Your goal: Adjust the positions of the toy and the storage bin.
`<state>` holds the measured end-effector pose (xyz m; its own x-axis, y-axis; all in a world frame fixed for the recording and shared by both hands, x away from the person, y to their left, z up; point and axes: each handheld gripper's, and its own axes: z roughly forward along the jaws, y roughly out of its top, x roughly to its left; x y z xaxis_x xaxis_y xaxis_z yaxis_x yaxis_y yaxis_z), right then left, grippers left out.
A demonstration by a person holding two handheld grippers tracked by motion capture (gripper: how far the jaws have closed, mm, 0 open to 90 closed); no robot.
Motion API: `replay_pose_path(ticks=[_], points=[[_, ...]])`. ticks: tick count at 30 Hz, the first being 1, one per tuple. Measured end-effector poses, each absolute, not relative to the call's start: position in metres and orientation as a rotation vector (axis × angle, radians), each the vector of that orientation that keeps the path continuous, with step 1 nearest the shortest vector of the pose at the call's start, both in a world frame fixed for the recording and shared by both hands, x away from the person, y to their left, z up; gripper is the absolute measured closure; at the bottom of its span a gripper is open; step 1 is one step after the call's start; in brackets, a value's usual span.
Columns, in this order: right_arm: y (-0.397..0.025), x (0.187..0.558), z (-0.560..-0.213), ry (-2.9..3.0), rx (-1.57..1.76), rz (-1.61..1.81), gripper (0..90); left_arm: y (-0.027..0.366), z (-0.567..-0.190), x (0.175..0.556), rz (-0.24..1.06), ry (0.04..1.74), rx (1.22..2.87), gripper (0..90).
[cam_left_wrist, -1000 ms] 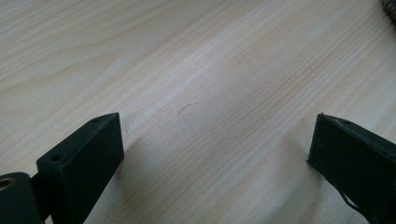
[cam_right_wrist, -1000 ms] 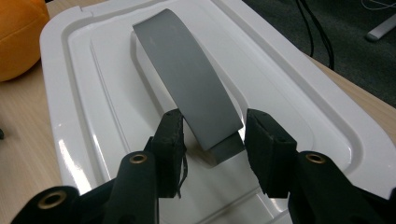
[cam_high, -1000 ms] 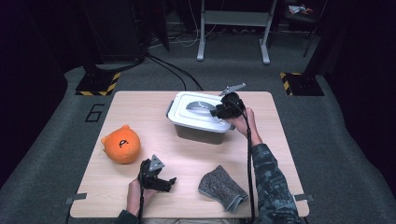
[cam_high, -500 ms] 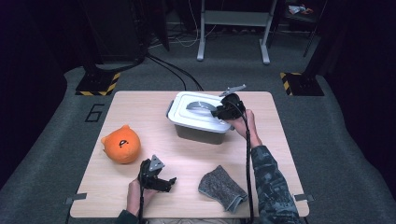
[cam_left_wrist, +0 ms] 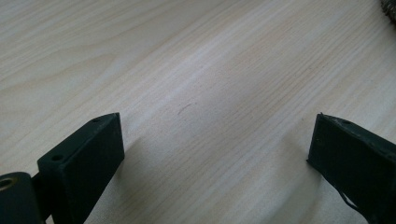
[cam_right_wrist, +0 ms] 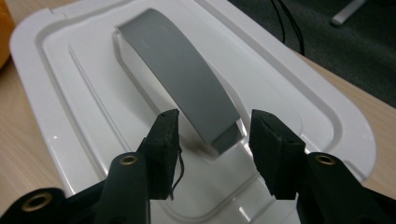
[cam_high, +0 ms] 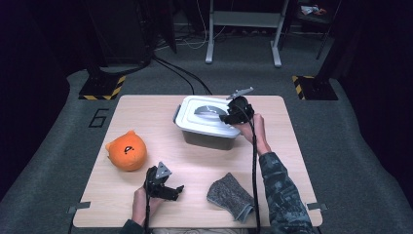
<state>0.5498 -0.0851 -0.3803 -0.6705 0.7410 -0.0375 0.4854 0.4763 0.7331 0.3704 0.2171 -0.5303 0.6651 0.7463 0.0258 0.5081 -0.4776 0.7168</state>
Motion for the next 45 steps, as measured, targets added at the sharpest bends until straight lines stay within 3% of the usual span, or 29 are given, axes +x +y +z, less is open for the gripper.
replay_pose_path(ticks=[5, 7, 9, 16, 34, 41, 45], points=[[-0.079, 0.558, -0.376, 2.423, 0.963, 1.032, 42.5, 0.217, -0.53, 0.37, 0.441, 0.964, 2.181, 3.1], [-0.071, 0.565, -0.378, 2.46, 0.934, 1.024, 44.0, 0.217, -0.53, 0.37, 0.436, 0.966, 2.183, 3.1], [-0.068, 0.569, -0.381, 2.471, 0.936, 0.992, 50.9, 0.217, -0.53, 0.37, 0.44, 0.963, 2.18, 3.2], [-0.07, 0.569, -0.384, 2.475, 0.932, 0.989, 54.2, 0.217, -0.53, 0.37, 0.44, 0.963, 2.18, 3.4], [-0.079, 0.537, -0.385, 2.395, 0.999, 0.933, 58.0, 0.217, -0.531, 0.37, 0.438, 0.963, 2.175, 3.4], [-0.075, 0.545, -0.38, 2.421, 0.919, 0.991, 49.5, 0.217, -0.53, 0.37, 0.44, 0.962, 2.181, 3.4], [-0.068, 0.549, -0.377, 2.43, 0.864, 0.993, 54.3, 0.217, -0.531, 0.37, 0.438, 0.962, 2.178, 3.4]])
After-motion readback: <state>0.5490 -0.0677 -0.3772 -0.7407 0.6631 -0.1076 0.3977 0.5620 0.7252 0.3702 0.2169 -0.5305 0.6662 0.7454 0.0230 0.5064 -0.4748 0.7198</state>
